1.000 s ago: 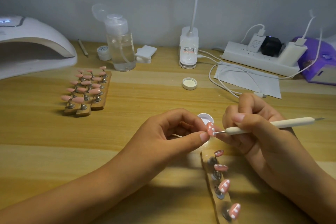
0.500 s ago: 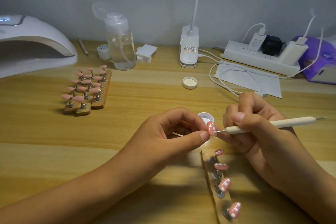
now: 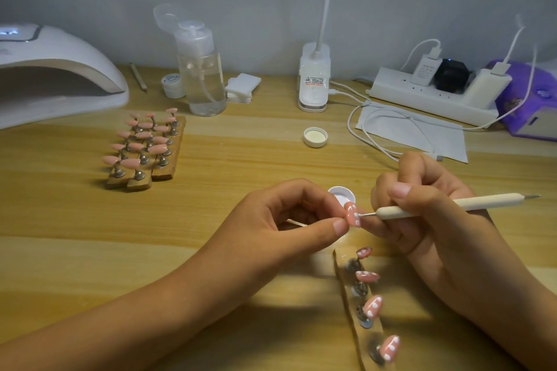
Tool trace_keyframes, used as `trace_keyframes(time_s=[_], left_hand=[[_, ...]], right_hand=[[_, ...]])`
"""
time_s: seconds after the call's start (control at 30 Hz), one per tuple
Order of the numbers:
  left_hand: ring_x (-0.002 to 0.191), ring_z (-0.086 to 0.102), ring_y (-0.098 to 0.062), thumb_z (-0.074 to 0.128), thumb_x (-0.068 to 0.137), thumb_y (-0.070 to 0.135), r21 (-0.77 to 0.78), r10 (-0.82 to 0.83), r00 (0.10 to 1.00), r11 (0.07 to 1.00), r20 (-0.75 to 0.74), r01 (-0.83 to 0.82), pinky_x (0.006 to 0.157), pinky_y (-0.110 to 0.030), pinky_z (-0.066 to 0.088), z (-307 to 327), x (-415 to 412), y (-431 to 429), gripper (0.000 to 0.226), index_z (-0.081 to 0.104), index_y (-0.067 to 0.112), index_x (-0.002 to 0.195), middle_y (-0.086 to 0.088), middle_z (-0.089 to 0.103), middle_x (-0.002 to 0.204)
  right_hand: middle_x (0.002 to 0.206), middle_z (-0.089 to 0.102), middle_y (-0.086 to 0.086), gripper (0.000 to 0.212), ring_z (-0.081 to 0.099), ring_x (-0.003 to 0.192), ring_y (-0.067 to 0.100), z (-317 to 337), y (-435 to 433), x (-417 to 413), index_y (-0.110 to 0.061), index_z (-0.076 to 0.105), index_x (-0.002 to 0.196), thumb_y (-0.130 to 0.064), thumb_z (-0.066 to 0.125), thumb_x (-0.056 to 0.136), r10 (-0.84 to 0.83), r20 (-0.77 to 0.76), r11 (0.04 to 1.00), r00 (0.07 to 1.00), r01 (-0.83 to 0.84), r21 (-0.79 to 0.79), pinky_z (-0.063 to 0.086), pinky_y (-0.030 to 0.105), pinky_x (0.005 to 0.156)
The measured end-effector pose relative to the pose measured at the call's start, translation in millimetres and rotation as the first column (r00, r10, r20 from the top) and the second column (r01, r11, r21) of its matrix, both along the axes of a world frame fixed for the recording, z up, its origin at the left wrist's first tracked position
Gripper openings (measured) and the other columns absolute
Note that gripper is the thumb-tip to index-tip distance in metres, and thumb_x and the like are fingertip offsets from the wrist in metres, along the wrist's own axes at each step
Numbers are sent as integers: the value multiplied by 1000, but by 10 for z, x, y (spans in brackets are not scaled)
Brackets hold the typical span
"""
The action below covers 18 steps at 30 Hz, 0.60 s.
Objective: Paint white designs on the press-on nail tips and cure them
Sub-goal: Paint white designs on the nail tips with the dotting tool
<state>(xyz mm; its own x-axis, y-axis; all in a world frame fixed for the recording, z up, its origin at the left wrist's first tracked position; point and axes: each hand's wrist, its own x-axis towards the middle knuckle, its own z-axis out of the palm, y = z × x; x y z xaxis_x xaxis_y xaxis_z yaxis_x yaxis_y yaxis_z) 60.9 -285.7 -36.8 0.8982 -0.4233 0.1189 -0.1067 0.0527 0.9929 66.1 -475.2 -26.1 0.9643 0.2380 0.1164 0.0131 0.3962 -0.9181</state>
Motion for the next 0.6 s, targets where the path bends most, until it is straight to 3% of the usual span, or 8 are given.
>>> trace_keyframes(time_s=[0.37,0.6], left_hand=[[78,60,-4,71,80,18,-5,-2,1000,1000,4,2,71,-14,48,-16,7,-2,9,72,27,83,7,70,84],[81,61,-6,73,80,23,0,-12,1000,1000,10,12,73,-15,48,-24,11,3,6,72,27,84,7,70,86]], right_hand=[[52,41,1,25,47,49,6,9,14,7,-18,49,55,-4,67,65,-43,-24,999,999,43,-7,56,23,56],[51,42,1,19,48,49,7,-10,13,11,-18,50,57,-12,66,65,-18,-5,1000,1000,18,5,56,23,56]])
